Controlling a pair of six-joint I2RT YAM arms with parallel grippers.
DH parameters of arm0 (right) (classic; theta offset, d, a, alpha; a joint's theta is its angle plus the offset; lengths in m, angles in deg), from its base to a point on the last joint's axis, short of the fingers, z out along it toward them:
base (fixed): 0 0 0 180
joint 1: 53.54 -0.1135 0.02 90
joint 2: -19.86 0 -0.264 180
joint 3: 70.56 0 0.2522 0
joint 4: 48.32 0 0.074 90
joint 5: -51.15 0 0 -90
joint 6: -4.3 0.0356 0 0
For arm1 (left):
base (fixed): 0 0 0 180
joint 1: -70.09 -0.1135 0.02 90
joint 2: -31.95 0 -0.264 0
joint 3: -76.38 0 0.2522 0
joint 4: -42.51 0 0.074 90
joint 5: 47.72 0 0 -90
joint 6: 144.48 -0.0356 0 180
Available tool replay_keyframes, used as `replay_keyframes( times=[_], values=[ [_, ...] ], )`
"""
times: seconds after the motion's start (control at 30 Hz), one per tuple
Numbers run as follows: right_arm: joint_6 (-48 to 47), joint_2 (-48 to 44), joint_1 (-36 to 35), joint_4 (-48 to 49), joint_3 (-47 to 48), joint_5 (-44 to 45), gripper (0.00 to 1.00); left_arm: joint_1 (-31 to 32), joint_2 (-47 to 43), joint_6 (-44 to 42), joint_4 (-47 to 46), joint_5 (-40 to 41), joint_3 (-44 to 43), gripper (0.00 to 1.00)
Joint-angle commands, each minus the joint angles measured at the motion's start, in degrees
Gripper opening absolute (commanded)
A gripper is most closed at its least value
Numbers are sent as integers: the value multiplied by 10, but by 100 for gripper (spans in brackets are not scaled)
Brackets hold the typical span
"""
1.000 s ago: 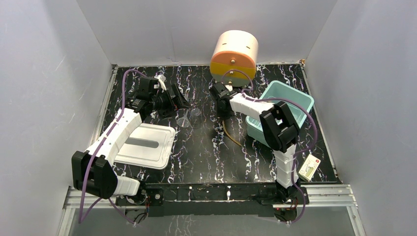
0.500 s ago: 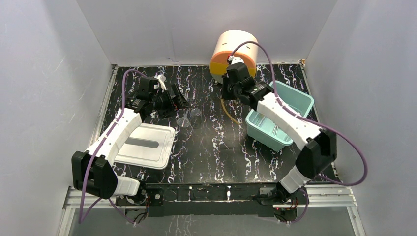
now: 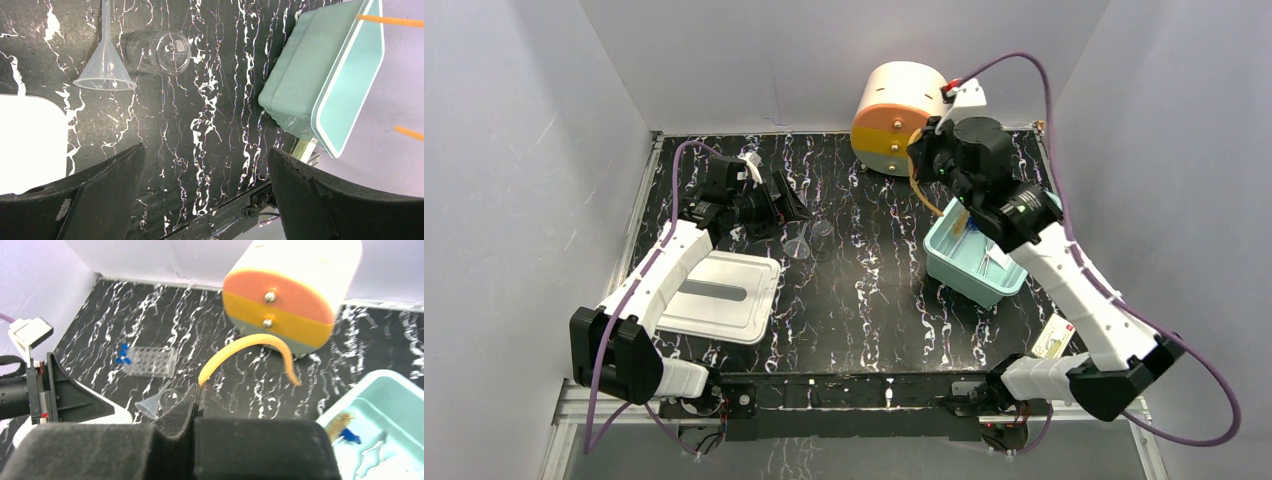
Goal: Organize the chemistry lab equipment
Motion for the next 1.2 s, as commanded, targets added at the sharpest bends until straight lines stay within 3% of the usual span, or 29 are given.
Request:
replay_keyframes(
  times=[0.0, 0.3, 0.67, 0.8, 1.03, 1.17],
  values=[
    [-51, -57, 4, 39, 27, 88, 0, -1, 1, -7, 10, -3, -17, 91],
    [-94, -144, 4, 42, -22, 241, 0, -2, 12, -1, -1, -17, -9, 91],
    [-23, -170, 12, 13, -177, 279, 0, -2, 16, 4, -2, -28, -2, 91],
    [7, -165, 63, 15, -225, 235, 0, -1, 11, 4, -1, -29, 2, 91],
    [56, -121, 256, 18, -267, 28, 0, -1, 7, 5, 1, -29, 3, 91],
    [68, -90, 283, 24, -282, 7, 0, -1, 3, 5, 1, -26, 3, 91]
  ],
)
